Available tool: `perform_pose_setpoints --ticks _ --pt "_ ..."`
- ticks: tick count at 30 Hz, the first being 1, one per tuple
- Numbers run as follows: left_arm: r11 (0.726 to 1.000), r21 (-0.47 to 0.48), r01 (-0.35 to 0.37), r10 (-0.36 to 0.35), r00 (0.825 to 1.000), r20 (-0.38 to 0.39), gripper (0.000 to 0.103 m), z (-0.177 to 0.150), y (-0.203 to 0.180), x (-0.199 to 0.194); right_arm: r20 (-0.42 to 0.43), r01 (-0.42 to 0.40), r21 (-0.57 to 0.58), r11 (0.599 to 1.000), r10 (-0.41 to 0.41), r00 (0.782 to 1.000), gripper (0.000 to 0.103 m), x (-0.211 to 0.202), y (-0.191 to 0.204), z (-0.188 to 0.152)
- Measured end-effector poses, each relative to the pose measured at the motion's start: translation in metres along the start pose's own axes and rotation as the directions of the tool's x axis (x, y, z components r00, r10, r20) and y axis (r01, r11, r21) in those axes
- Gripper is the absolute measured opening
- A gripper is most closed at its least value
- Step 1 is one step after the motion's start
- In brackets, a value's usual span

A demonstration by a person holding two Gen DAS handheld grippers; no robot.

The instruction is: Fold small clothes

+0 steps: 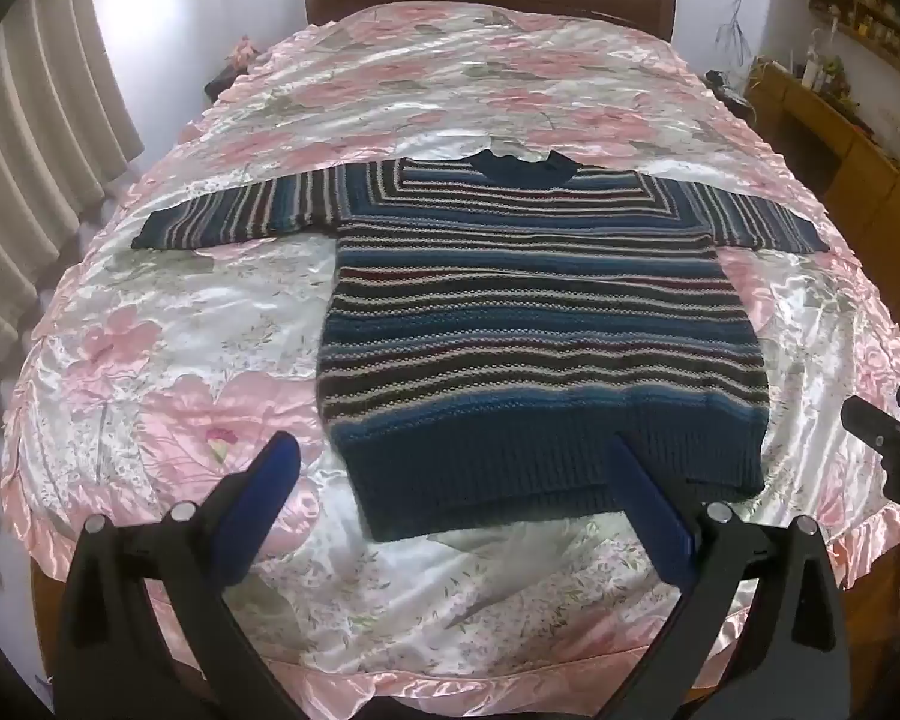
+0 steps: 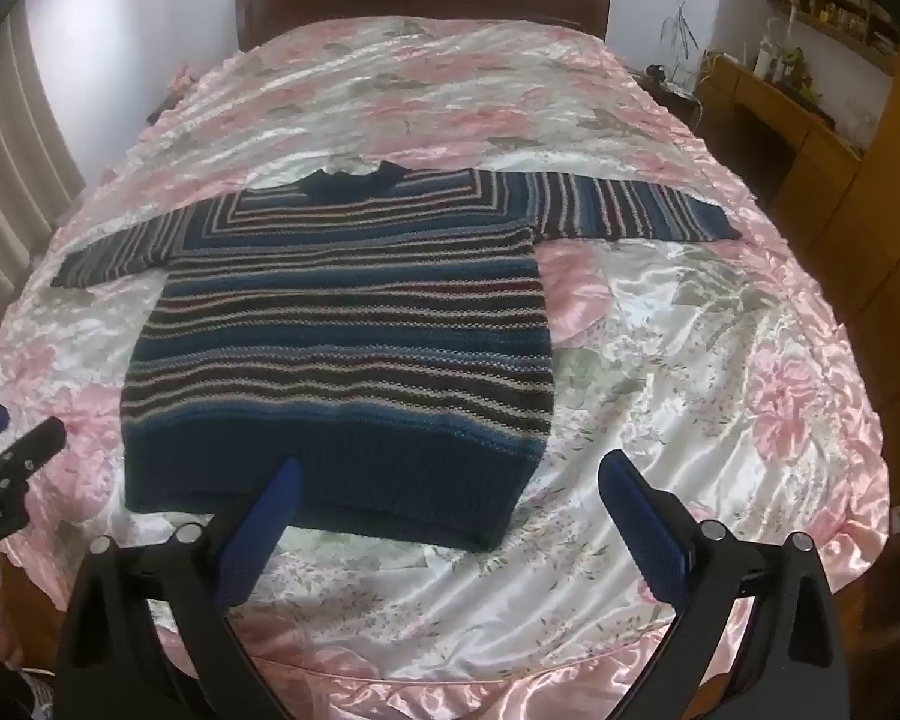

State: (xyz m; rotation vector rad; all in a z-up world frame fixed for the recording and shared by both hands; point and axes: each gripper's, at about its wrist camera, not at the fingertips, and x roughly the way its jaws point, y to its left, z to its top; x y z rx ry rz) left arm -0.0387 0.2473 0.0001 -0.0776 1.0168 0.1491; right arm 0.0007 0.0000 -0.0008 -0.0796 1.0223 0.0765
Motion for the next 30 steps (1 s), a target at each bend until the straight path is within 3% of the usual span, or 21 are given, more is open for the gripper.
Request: perform_pose_setpoints --ticks 6,30 --pt "1.0 0.016 -0.009 0.009 1.0 0.014 0.1 0.002 -0.002 0.002 0.014 -0.043 0.035 0.998 0.042 0.999 0.099 0.002 -0.007 0.001" --pt "0.999 0.019 -0.04 0.04 0.999 0.012 0.1 0.003 -0.001 0.012 0.009 -0.023 0.053 0.998 0.022 1.0 0.099 0.011 -0.013 0.001"
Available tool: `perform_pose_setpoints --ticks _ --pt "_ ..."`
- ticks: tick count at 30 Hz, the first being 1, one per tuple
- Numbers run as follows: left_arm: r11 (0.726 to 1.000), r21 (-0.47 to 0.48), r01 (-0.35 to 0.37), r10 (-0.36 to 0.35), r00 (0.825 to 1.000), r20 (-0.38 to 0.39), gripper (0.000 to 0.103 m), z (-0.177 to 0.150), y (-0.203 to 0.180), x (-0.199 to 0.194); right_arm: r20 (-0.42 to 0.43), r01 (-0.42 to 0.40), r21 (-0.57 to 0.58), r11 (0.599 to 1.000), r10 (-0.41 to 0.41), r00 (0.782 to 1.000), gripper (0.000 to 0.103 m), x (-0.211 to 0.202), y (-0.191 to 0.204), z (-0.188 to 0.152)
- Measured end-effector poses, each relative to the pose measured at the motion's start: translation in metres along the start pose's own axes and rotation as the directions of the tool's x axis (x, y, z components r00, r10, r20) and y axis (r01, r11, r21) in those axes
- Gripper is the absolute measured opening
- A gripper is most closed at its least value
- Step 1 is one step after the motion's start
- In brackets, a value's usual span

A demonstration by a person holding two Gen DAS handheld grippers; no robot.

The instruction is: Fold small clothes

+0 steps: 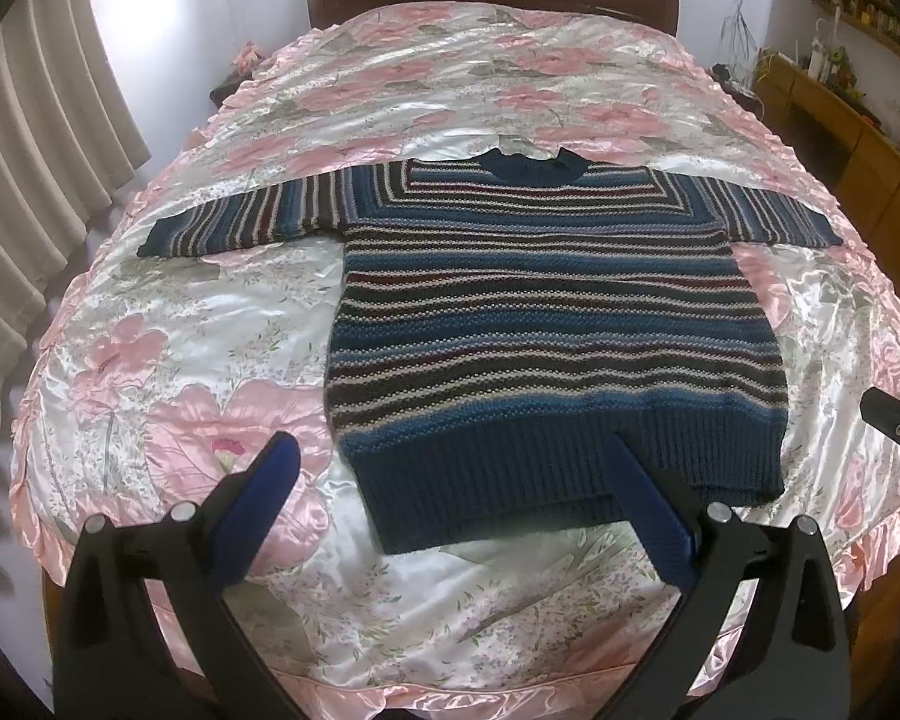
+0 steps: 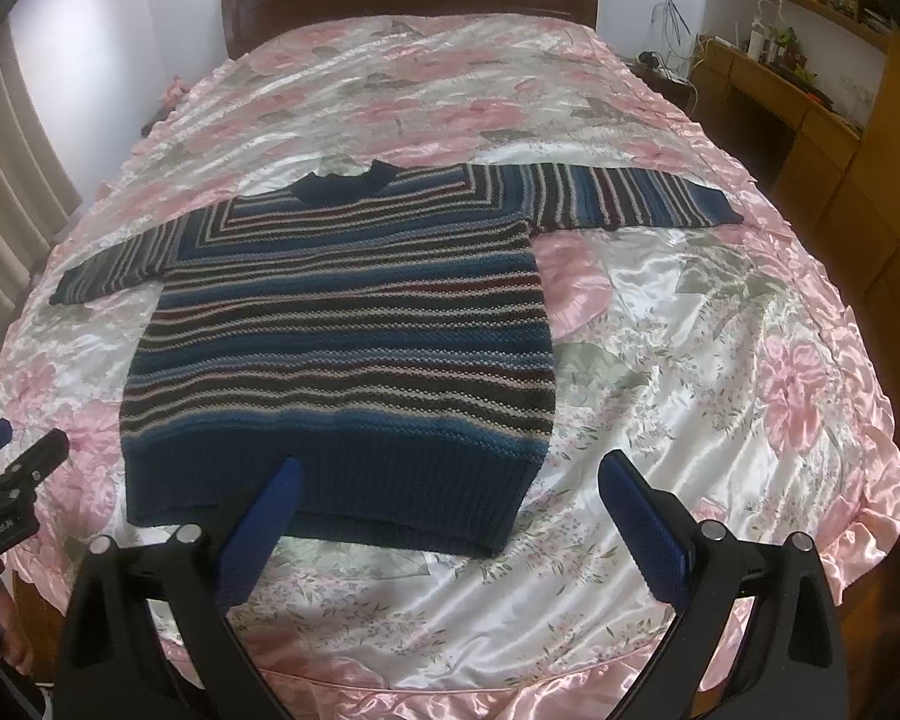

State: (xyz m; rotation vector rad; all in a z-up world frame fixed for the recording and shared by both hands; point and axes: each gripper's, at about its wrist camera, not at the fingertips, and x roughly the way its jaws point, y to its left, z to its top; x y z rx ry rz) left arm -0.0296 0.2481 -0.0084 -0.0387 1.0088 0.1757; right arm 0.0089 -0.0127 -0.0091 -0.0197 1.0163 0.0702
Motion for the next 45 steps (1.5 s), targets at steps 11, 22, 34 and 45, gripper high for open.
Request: perform_pose_setpoints --ticks 11,22,34,45 --pt "1.0 0.003 -0.012 0.012 1.0 -0.003 0.1 -0.0013 0.0023 0.0023 0.0 0.003 -0.002 1.0 -0.003 1.0 0.099 0.0017 -0.001 -0.0013" --pt "1.0 0.006 -0.018 0.018 1.0 -0.003 0.1 -0.0011 0.002 0.0034 -0.001 -0.001 -0.001 1.0 0.001 1.0 0.099 0.003 -0.0013 -0.0027" --pt "1.0 0.006 -0.021 0.021 1.0 -0.004 0.1 -0.0016 0.0028 0.005 -0.009 0.0 -0.006 1.0 0.0 1.0 0.099 0.0074 -0.0001 -0.0047" --pt "1.0 0.006 -0.022 0.022 1.0 -0.005 0.1 -0.0014 0.0032 0.006 -0.011 -0.003 -0.009 1.0 0.003 1.0 0.099 0.0075 0.0 -0.003"
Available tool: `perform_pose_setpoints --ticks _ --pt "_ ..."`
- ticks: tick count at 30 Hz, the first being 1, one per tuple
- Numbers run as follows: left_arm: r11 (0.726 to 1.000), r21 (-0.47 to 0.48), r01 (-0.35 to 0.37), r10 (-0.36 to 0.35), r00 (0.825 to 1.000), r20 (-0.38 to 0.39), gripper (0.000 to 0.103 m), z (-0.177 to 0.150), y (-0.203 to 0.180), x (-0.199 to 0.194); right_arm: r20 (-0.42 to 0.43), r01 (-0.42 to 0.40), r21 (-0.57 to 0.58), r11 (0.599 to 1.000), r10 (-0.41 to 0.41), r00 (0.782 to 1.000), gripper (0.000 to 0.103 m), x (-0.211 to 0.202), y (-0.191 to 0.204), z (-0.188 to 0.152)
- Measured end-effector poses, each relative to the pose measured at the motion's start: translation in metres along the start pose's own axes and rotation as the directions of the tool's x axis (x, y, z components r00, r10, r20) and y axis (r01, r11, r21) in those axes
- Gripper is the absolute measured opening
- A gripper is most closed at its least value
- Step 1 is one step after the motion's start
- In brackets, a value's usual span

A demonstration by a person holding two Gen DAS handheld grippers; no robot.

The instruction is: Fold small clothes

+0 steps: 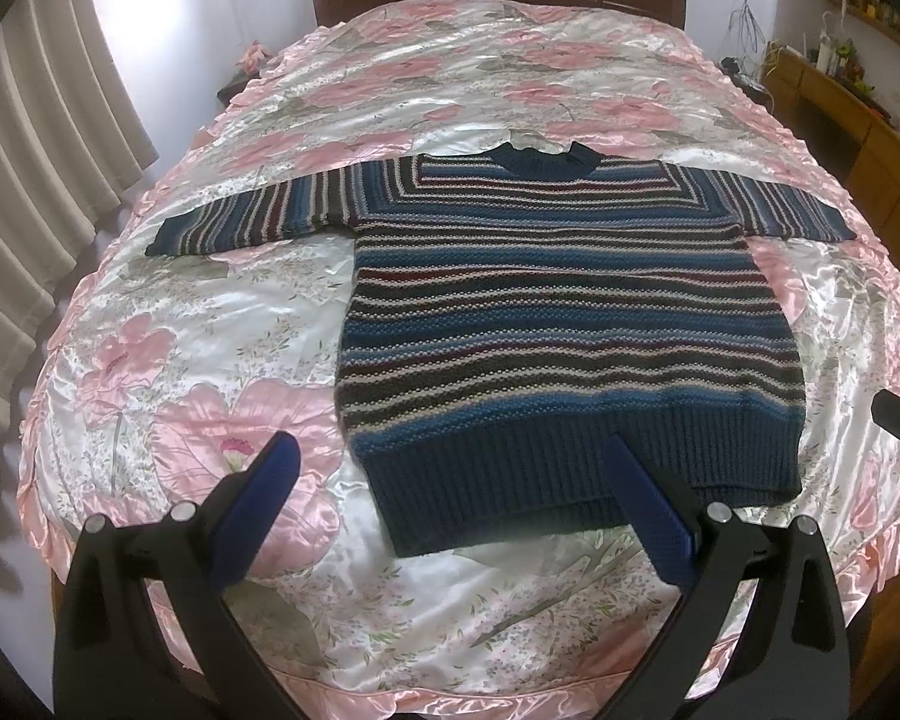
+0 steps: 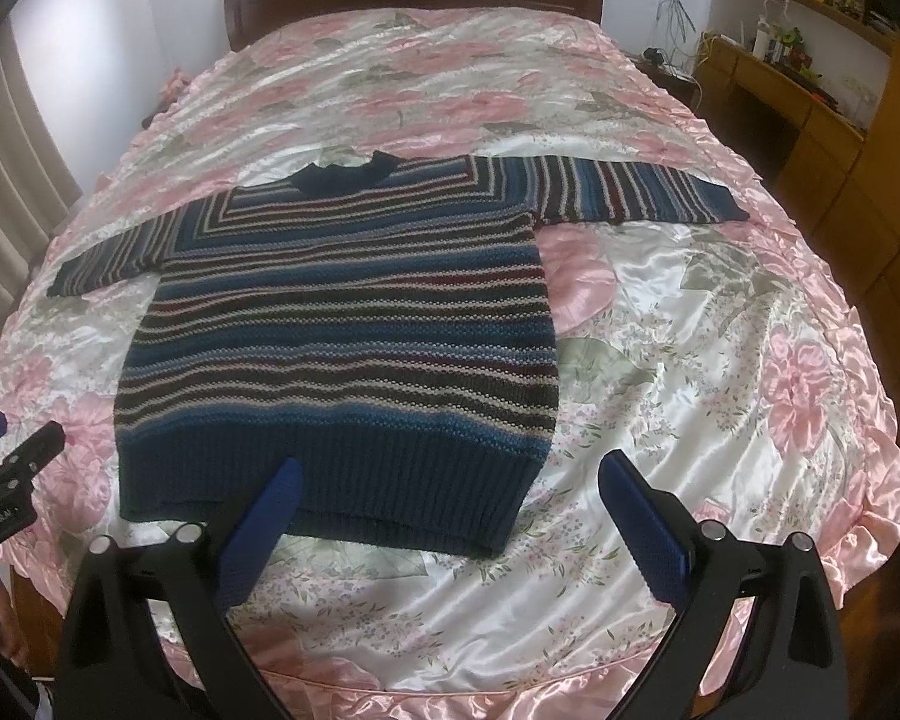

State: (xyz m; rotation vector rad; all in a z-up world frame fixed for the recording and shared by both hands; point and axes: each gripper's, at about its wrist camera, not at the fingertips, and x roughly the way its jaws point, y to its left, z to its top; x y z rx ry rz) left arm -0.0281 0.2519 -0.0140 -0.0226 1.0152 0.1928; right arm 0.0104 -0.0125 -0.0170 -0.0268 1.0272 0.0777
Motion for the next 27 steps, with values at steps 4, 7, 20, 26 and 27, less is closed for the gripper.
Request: perform_pose_setpoints --ticks 4,7,20,26,27 --pt "1.0 0.0 0.0 0.0 1.0 -0.001 0.1 0.0 0.0 0.0 -0.001 0.001 0.001 1.0 -0.001 1.0 0.099 0.0 0.0 0.0" --pt "1.0 0.0 -0.002 0.002 1.0 -0.003 0.1 -0.001 0.002 0.001 -0.003 -0.002 0.002 1.0 0.002 1.0 0.099 0.001 -0.001 0.0" --pt "1.0 -0.002 -0.003 0.003 1.0 -0.01 0.1 -0.003 0.007 0.005 -0.013 -0.003 -0.001 1.0 0.003 1.0 0.099 0.007 -0.004 0.003" --pt "1.0 -0.001 -0.011 0.011 1.0 -0.028 0.1 0.001 0.003 0.019 -0.033 -0.024 0.005 1.0 0.025 0.999 0.099 0.02 -0.01 0.011" --pt "1.0 -0.001 -0.012 0.012 0.999 -0.034 0.1 0.005 0.001 0.023 -0.039 -0.024 0.007 1.0 0.024 0.999 0.099 0.024 -0.014 0.014"
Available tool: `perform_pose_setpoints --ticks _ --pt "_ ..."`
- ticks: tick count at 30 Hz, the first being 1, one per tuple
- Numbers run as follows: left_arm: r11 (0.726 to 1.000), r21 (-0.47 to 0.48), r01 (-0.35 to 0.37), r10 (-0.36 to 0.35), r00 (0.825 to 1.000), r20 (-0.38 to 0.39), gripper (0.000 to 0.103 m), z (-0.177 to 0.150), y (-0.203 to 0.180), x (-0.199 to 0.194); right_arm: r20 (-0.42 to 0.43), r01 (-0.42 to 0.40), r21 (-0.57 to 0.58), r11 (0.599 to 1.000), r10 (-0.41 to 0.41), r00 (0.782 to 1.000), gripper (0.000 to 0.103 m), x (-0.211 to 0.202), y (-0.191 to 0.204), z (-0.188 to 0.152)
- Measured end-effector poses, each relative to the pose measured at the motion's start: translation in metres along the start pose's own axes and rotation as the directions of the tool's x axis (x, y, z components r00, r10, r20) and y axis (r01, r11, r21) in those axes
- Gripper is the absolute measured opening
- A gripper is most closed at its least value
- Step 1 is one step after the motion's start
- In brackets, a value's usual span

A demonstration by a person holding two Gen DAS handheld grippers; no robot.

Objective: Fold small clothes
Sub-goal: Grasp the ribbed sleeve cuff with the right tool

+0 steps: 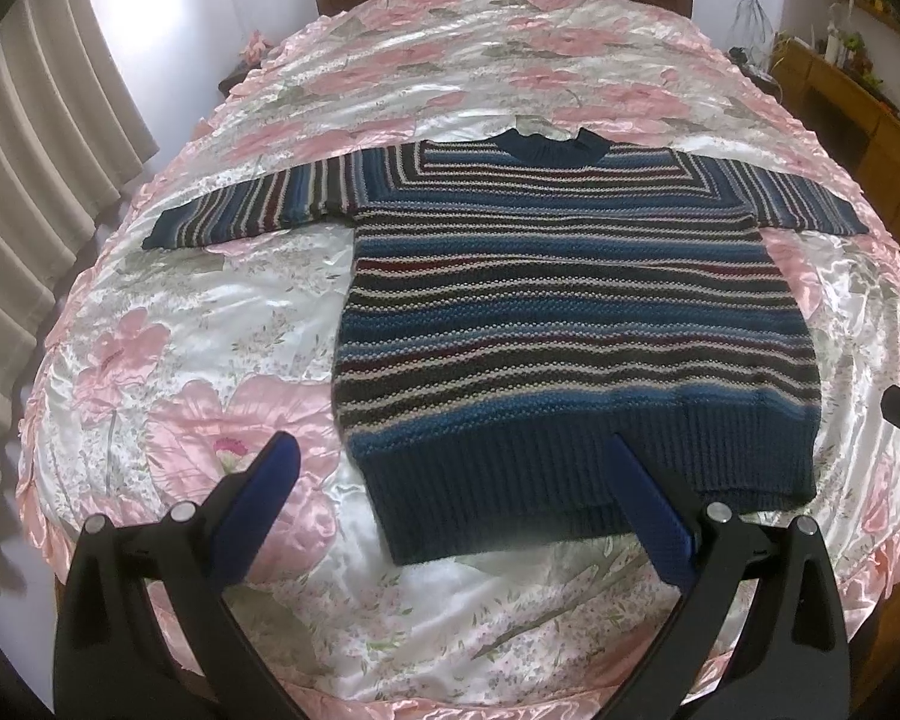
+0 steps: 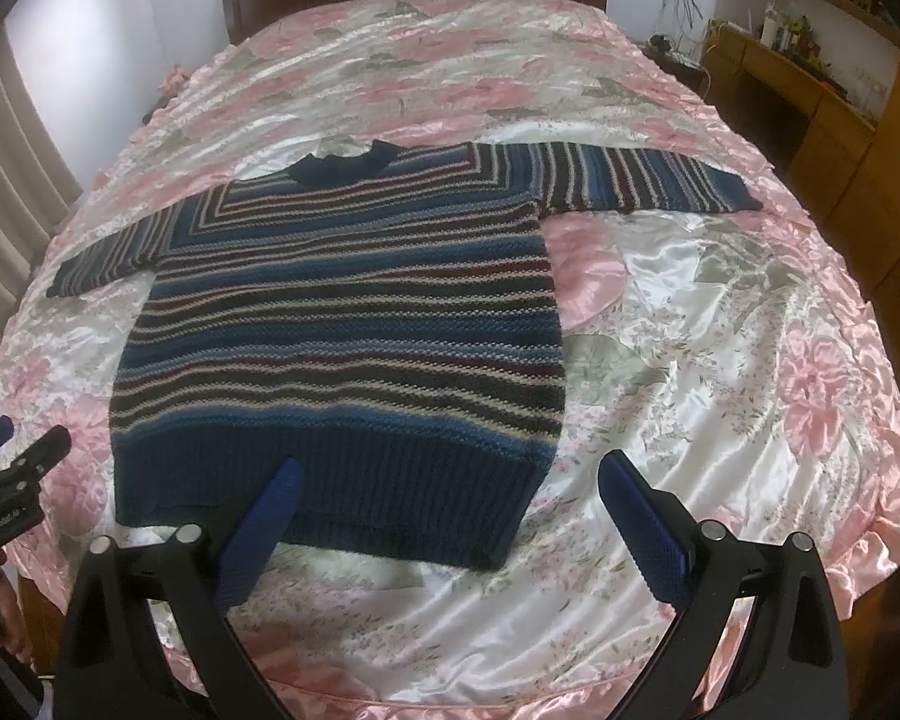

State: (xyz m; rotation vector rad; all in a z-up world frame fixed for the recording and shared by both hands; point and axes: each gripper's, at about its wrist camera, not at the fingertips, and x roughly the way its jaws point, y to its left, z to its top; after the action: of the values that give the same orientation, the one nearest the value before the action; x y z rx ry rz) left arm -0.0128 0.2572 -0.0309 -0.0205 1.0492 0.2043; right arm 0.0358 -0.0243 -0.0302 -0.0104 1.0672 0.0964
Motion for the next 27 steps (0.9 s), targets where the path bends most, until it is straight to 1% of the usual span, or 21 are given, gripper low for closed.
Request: perform_pose_setpoints --ticks 3,6,9,10,12,13,14,15,17,20,21,22,23,27 --pt "1.0 0.005 -0.001 0.001 1.0 0.004 0.1 0.019 -0.015 0.01 -0.006 0.011 0.008 1.0 -0.011 1.0 0.099 0.012 -0.026 0.023" --pt "1.0 0.017 -0.005 0.005 0.999 0.04 0.1 0.052 -0.036 0.024 -0.01 0.039 0.051 0.998 -0.039 0.999 0.099 0.031 -0.072 0.062" --pt "0.999 0.009 0.033 -0.034 0.997 0.065 0.1 0.092 -0.064 0.041 -0.026 0.079 0.117 0.99 -0.076 0.997 0.099 0.062 -0.135 0.113" --pt "0.999 0.004 0.045 -0.045 0.996 0.079 0.1 0.109 -0.077 0.049 -0.037 0.083 0.151 0.985 -0.078 0.996 0.099 0.077 -0.163 0.134" --pt "0.999 -0.001 0.048 -0.048 0.994 0.096 0.1 0.138 -0.101 0.065 -0.045 0.085 0.195 0.977 -0.078 0.996 0.099 0.101 -0.202 0.164" --pt "0.999 -0.001 0.053 -0.052 0.993 0.103 0.1 0.155 -0.116 0.076 -0.062 0.108 0.229 0.968 -0.096 0.993 0.099 0.121 -0.231 0.184" --pt "0.998 0.0 0.059 -0.059 0.992 0.109 0.1 0.166 -0.129 0.084 -0.071 0.125 0.246 0.961 -0.111 0.991 0.099 0.132 -0.247 0.195" --pt "0.998 0.001 0.066 -0.066 0.991 0.114 0.1 0.18 -0.144 0.094 -0.089 0.147 0.26 0.954 -0.128 0.988 0.099 0.152 -0.272 0.21" --pt "0.997 -0.002 0.078 -0.077 0.99 0.115 0.1 0.202 -0.172 0.114 -0.119 0.172 0.288 0.942 -0.143 0.983 0.099 0.178 -0.303 0.227" --pt "0.996 0.004 0.091 -0.091 0.99 0.111 0.1 0.225 -0.208 0.143 -0.169 0.177 0.342 0.923 -0.125 0.978 0.099 0.223 -0.351 0.248" --pt "0.996 0.009 0.09 -0.091 0.99 0.109 0.1 0.23 -0.217 0.151 -0.173 0.183 0.37 0.911 -0.126 0.977 0.099 0.236 -0.369 0.254" --pt "0.996 0.015 0.089 -0.09 0.99 0.107 0.1 0.234 -0.225 0.159 -0.174 0.18 0.384 0.906 -0.12 0.977 0.099 0.244 -0.378 0.256" --pt "0.996 0.021 0.091 -0.092 0.99 0.105 0.1 0.239 -0.234 0.171 -0.179 0.168 0.401 0.9 -0.103 0.979 0.099 0.256 -0.391 0.26" --pt "0.995 0.032 0.095 -0.097 0.991 0.093 0.1 0.243 -0.25 0.2 -0.197 0.167 0.464 0.87 -0.083 0.977 0.099 0.288 -0.427 0.264"
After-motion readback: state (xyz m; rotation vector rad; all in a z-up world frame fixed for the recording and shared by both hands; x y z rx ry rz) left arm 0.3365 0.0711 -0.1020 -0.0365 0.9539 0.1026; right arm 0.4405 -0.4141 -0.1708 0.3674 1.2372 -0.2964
